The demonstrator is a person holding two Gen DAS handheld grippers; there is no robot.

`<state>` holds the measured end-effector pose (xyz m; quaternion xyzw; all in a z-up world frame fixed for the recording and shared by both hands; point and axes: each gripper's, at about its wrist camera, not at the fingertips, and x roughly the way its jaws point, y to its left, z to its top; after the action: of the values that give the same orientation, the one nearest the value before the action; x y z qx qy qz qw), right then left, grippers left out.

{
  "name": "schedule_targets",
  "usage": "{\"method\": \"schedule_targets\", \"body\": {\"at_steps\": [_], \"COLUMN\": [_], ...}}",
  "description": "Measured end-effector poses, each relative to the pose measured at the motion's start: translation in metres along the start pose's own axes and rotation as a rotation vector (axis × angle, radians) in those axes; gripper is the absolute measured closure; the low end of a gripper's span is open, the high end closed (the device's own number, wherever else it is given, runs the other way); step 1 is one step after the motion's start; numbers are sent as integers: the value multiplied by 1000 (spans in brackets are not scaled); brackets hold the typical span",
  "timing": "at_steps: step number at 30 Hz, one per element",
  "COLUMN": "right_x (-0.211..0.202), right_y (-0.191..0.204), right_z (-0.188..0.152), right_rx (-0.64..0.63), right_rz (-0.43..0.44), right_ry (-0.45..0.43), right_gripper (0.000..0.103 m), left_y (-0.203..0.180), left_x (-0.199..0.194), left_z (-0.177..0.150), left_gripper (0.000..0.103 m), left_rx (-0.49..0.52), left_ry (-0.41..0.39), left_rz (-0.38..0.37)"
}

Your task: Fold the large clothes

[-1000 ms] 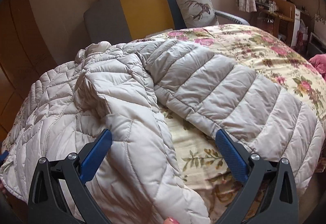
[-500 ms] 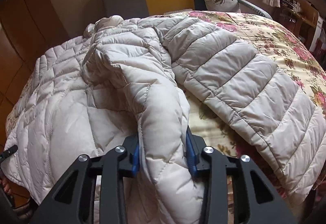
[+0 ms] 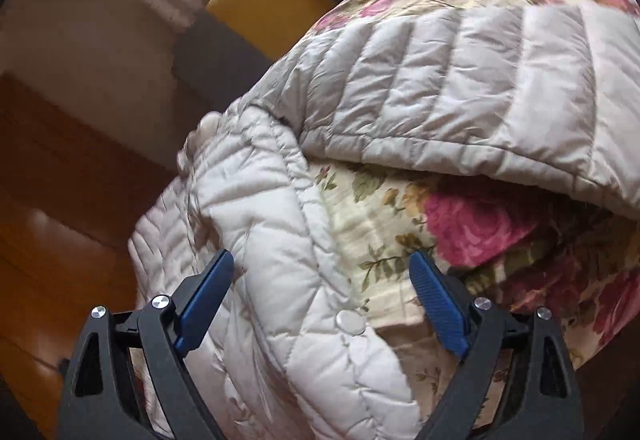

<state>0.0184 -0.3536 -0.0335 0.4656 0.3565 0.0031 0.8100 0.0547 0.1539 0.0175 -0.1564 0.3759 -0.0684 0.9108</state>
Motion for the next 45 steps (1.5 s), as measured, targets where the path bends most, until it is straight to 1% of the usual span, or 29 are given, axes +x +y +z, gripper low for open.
{"method": "schedule_targets", "body": {"at_steps": [2, 3, 4, 6, 7, 10, 11, 12, 13, 14, 15, 16, 17, 19, 21, 23, 25, 26, 27, 29, 31, 33, 35, 38, 40, 41, 42, 43, 45], "right_x": [-5, -7, -10, -14, -16, -13, -15, -12, -10, -8, -8, -11, -17, -32, -39, -35, -21, -9, -3, 4, 5, 11, 19, 46, 70, 86, 102, 120, 154], "right_y": [-14, -17, -19, -23, -27, -36, -36, -33, -30, -28, -25, -24, -23, -21, -27, -41, -57, -63, -65, -50, -11, 38, 88, 154, 195, 215, 227, 242, 256], "right_z": [9, 13, 18, 29, 34, 48, 52, 59, 65, 73, 80, 90, 100, 125, 151, 168, 177, 177, 175, 174, 169, 158, 147, 121, 96, 78, 64, 43, 1], "right_rx": [114, 153, 181, 223, 257, 315, 313, 286, 252, 210, 178, 153, 131, 84, 74, 83, 127, 155, 173, 154, 45, -111, -257, -474, -636, -738, -818, -921, -1103], "right_rz": [26, 29, 15, -45, -73, -162, -189, -243, -284, -323, -351, -374, -398, -462, -516, -568, -605, -626, -644, -642, -620, -580, -528, -477, -421, -408, -399, -384, -380], "right_ry": [-51, -82, -124, -204, -253, -310, -318, -322, -320, -316, -315, -336, -368, -442, -468, -446, -384, -353, -338, -355, -399, -425, -430, -413, -384, -352, -322, -277, -198], "right_gripper": [19, 19, 19, 23, 25, 37, 46, 57, 63, 82, 91, 93, 95, 96, 97, 98, 98, 98, 98, 97, 97, 97, 97, 97, 97, 96, 94, 92, 91], "left_y": [-10, -13, -23, -40, -53, -78, -85, -88, -91, -92, -89, -87, -84, -75, -69, -63, -64, -64, -63, -59, -55, -54, -54, -56, -56, -55, -57, -57, -56], "left_x": [15, 20, 34, 54, 68, 100, 111, 119, 131, 142, 149, 158, 161, 162, 164, 169, 171, 171, 171, 170, 169, 168, 167, 169, 169, 169, 171, 171, 171], "left_z": [14, 14, 19, 20, 22, 33, 37, 38, 38, 37, 35, 33, 31, 27, 26, 21, 17, 16, 16, 17, 16, 16, 16, 15, 15, 15, 15, 15, 15], "left_gripper": [15, 15, 15, 15, 15, 15, 15, 15, 15, 15, 15, 15, 15, 15, 13, 8, 4, 4, 4, 4, 4, 4, 4, 4, 4, 4, 4, 4, 4], "left_rx": [-36, -40, -29, 14, 52, 144, 174, 195, 221, 242, 253, 259, 257, 250, 241, 241, 288, 301, 300, 293, 280, 276, 278, 281, 281, 281, 280, 280, 280], "left_ry": [-27, -28, -23, -26, -30, -40, -39, -38, -28, -9, 9, 39, 48, 38, 44, 39, 28, 20, 16, 8, 0, -3, -3, -3, -3, -3, -3, -3, -3], "left_rz": [-31, -41, -51, -57, -38, 19, 30, 35, 50, 78, 90, 86, 79, 58, 24, -18, -20, -15, -13, -21, -37, -42, -39, -36, -37, -37, -37, -36, -38]}}
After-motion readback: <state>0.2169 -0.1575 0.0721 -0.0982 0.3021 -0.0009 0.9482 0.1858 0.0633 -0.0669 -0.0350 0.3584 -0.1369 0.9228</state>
